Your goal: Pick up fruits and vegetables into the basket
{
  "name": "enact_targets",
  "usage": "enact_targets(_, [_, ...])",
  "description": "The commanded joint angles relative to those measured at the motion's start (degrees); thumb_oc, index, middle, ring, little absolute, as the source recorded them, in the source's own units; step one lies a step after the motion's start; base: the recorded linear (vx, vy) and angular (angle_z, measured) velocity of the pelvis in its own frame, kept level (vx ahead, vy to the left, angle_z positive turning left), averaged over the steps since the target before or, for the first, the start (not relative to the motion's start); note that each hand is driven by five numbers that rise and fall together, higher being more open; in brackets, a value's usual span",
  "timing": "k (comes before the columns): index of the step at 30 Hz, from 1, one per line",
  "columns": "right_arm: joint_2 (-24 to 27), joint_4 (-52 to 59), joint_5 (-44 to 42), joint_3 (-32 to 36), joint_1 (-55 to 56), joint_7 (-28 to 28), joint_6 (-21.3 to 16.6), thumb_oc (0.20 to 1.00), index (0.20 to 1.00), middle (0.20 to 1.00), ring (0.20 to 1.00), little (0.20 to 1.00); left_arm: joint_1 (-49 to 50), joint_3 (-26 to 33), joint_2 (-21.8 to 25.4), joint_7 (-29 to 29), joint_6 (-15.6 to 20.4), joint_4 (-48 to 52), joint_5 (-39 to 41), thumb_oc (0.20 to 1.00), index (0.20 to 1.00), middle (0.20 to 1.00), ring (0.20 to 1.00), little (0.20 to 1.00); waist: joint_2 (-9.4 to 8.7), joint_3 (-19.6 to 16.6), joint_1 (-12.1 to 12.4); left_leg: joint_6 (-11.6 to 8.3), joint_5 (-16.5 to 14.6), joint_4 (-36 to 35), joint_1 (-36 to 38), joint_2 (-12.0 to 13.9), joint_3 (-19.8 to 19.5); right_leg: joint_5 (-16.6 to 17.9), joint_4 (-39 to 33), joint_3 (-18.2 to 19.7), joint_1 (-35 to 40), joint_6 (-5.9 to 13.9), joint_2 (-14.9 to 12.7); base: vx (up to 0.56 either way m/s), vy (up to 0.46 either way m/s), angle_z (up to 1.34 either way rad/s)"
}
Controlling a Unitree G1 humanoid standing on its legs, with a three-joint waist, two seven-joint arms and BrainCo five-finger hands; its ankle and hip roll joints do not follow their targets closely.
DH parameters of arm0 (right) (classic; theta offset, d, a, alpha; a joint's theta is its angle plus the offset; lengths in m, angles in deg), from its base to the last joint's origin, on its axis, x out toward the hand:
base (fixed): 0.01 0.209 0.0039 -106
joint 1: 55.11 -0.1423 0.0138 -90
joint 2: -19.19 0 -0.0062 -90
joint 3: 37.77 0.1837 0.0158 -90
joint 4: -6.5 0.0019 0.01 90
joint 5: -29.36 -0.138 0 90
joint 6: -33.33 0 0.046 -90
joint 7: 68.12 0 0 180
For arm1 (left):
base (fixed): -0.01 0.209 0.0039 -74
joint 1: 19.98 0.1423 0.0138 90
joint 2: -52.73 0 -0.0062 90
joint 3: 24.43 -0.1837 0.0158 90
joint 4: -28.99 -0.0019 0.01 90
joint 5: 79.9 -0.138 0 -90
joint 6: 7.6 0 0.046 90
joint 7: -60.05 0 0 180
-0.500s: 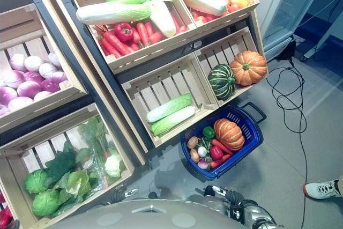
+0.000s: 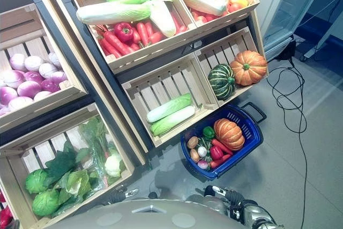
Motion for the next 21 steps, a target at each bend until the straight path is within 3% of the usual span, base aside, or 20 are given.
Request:
enact_targets(1, [-2.3,-2.3,-0.2,-0.4,-3.9,-0.7,-1.1,1.0,1.0,1.0,1.0,1.0,-5.3,-1.3,-0.2,0.1,1.1,-2.4,-1.8,1.0,1.0,1.0,1.0,1.0,-1.12,3.0,0.0,1.73,-3.6,0.4,-1.6,-1.2,0.0,-5.7,1.7,-1.9,4.3,3.44,-2.3,0.0,0.0,0.0])
enact_targets(7, [-2.3,-2.2,-0.8,-0.5,-4.0,0.1,-2.5,1.0,1.0,1.0,1.0,1.0,-5.0,-1.7,-0.2,-1.4,3.8,-2.0,-2.2,1.0,1.0,1.0,1.0,1.0,-0.93,3.2,0.0,1.73,-3.7,0.4,-1.6,-1.2,-0.2,-5.8,1.8,-1.8,4.2,3.42,-2.3,0.0,0.0,0.0])
enact_targets(14, [-1.9,-0.9,-3.8,0.2,-4.0,2.0,-6.2,1.0,1.0,1.0,1.0,1.0,-4.9,-1.7,0.6,-5.6,11.4,0.7,-4.8,1.0,1.0,1.0,1.0,1.0,-0.79,3.8,0.1,1.63,-3.5,0.4,-1.9,-1.2,-0.5,-5.9,2.1,-1.6,3.7,3.34,-2.2,0.0,0.0,0.0])
enact_targets(19, [-0.6,4.0,-6.9,0.6,-3.5,2.7,-10.8,1.0,1.0,1.0,1.0,1.0,-5.3,-1.0,3.3,-9.7,16.4,10.1,-4.9,1.0,1.0,1.0,1.0,1.0,-0.81,4.6,0.0,1.66,-3.4,0.6,-2.6,-1.0,-0.9,-6.2,3.0,-1.0,2.9,3.26,-2.3,0.01,-0.004,0.0])
enact_targets(21, [0.4,9.7,-9.0,0.8,-2.4,3.7,-11.4,1.0,1.0,1.0,1.0,1.0,-4.8,-0.7,5.9,-11.1,17.7,19.5,-5.4,1.0,1.0,1.0,1.0,1.0,-0.85,5.0,0.0,1.72,-3.4,0.7,-3.1,-0.8,-1.1,-6.5,3.7,-0.8,2.2,3.12,-2.4,0.05,-0.027,0.0])
